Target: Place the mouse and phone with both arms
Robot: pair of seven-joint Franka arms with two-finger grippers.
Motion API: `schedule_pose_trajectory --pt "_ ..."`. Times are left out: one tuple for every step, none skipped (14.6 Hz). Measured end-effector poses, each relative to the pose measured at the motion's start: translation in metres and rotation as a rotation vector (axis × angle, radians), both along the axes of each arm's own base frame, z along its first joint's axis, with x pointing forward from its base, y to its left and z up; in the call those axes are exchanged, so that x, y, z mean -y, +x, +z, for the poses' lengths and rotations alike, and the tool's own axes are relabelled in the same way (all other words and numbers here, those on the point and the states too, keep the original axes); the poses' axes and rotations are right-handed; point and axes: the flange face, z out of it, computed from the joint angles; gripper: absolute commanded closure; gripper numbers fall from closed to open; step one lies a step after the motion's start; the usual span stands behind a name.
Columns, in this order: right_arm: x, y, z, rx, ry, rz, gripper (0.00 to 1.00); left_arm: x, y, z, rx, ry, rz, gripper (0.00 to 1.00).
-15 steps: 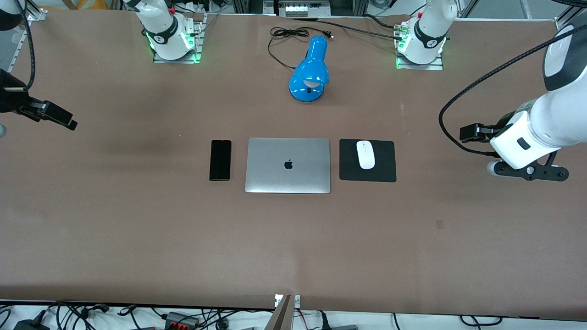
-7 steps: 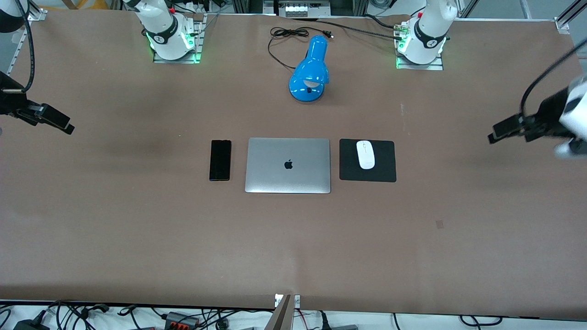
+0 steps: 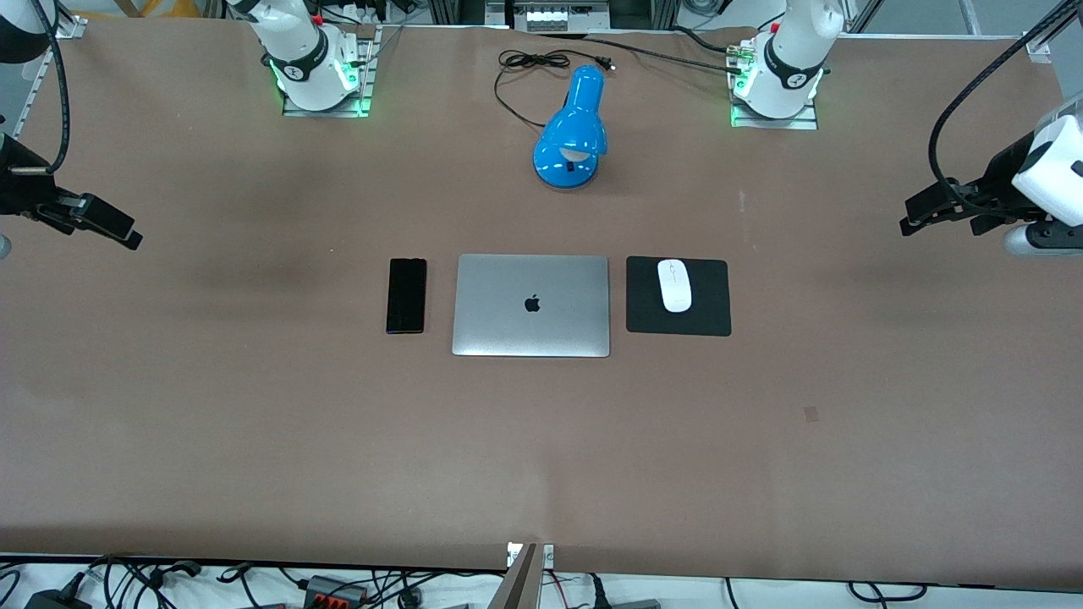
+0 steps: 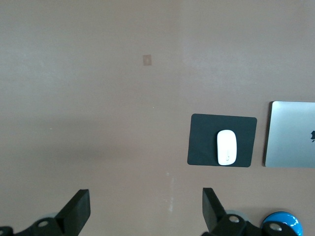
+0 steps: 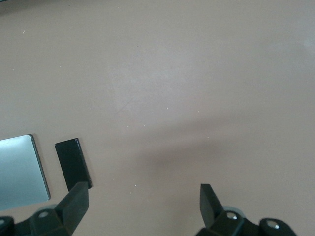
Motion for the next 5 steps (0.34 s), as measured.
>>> schedule_pose_trajectory --pt "-0.0001 0.0003 -0.0007 -0.001 0.000 0.000 0.00 -0.0001 0.0000 0.0001 0.000 0.003 -0.001 0.00" --pt "-0.0005 0.0004 -0.0010 -0.002 0.000 0.001 0.00 -0.0002 0.0000 0.0000 0.000 0.004 -0.001 0.00" --pt "-0.0009 0.0005 -0.0011 -0.002 0.001 0.002 0.00 -0.0002 -0.0001 0.0001 0.000 0.004 -0.001 0.00" --pt "-0.0014 0.0005 -0.0011 -0.002 0.001 0.003 0.00 -0.0001 -0.0001 0.0002 0.000 0.004 -0.001 0.00" --pt "-0.0017 0.0004 -0.0012 -0.003 0.001 0.003 0.00 0.0000 -0.0002 0.0002 0.000 0.004 -0.002 0.00"
